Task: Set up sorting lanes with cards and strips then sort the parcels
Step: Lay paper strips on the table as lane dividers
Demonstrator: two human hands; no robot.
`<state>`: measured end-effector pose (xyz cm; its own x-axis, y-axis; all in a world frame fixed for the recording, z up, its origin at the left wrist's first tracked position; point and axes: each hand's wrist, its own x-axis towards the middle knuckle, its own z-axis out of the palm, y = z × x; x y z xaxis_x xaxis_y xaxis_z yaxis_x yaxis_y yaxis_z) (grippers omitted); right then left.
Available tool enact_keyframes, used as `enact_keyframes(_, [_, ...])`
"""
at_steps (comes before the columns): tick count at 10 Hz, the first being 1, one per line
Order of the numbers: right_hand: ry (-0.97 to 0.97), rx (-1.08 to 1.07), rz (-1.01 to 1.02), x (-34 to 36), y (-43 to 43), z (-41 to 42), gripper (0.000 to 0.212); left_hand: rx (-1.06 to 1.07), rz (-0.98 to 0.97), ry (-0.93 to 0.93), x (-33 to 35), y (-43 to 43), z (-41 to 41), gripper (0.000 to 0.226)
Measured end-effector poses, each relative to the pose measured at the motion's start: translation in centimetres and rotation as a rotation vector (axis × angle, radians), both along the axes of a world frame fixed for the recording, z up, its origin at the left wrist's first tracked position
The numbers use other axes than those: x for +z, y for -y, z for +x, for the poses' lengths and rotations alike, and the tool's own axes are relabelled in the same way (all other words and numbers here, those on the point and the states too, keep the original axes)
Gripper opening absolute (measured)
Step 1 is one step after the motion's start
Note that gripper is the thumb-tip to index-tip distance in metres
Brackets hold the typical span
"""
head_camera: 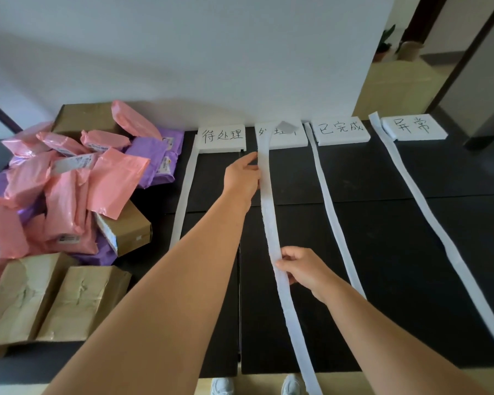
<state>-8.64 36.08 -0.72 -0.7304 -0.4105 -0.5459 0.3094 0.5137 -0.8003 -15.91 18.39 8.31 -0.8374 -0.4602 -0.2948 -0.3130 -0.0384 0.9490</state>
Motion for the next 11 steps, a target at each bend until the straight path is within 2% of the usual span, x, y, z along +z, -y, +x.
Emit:
enact_keyframes(2, [-0.004, -0.024, 0.022, -0.9, 1.0, -2.2, 0.015, -0.008, -0.094, 0.032, -1.6, 0.6, -3.0, 0.055])
enact_keyframes(3, [0.026, -0.039, 0.045, -1.7, 1.8, -3.0, 0.022, -0.030, -0.074, 0.107, -2.9, 1.1, -3.9, 0.058])
enact_keyframes(4, [0.083, -0.079, 0.075, -2.3, 2.8, -3.6, 0.039, -0.061, 0.043, 0.257, -4.2, 1.5, -3.4, 0.054])
enact_keyframes(5, [0.104, -0.107, 0.104, -2.9, 3.8, -3.9, 0.048, -0.339, -0.333, 0.508, -6.4, 1.9, -2.6, 0.054])
enact_keyframes(6, [0.095, -0.129, 0.131, -3.5, 4.7, -3.7, 0.048, 0.022, 0.165, 0.324, -8.5, 2.6, -2.3, 0.052])
enact_keyframes(7, [0.080, -0.171, 0.158, -4.0, 5.7, -3.5, 0.047, -0.157, 0.005, 0.356, -9.1, 2.7, -2.2, 0.048])
enact_keyframes(8, [0.058, -0.246, 0.180, -4.4, 6.6, -3.2, 0.047, -0.226, -0.170, 0.448, -9.4, 2.9, -1.8, 0.049])
enact_keyframes(9, [0.067, -0.333, 0.177, -4.9, 7.1, -2.8, 0.047, -0.303, -0.195, 0.517, -10.3, 2.7, -1.0, 0.047])
enact_keyframes(11, [0.086, -0.402, 0.176, -5.4, 7.5, -2.2, 0.046, -0.389, -0.134, 0.484, -11.1, 2.0, -0.3, 0.048])
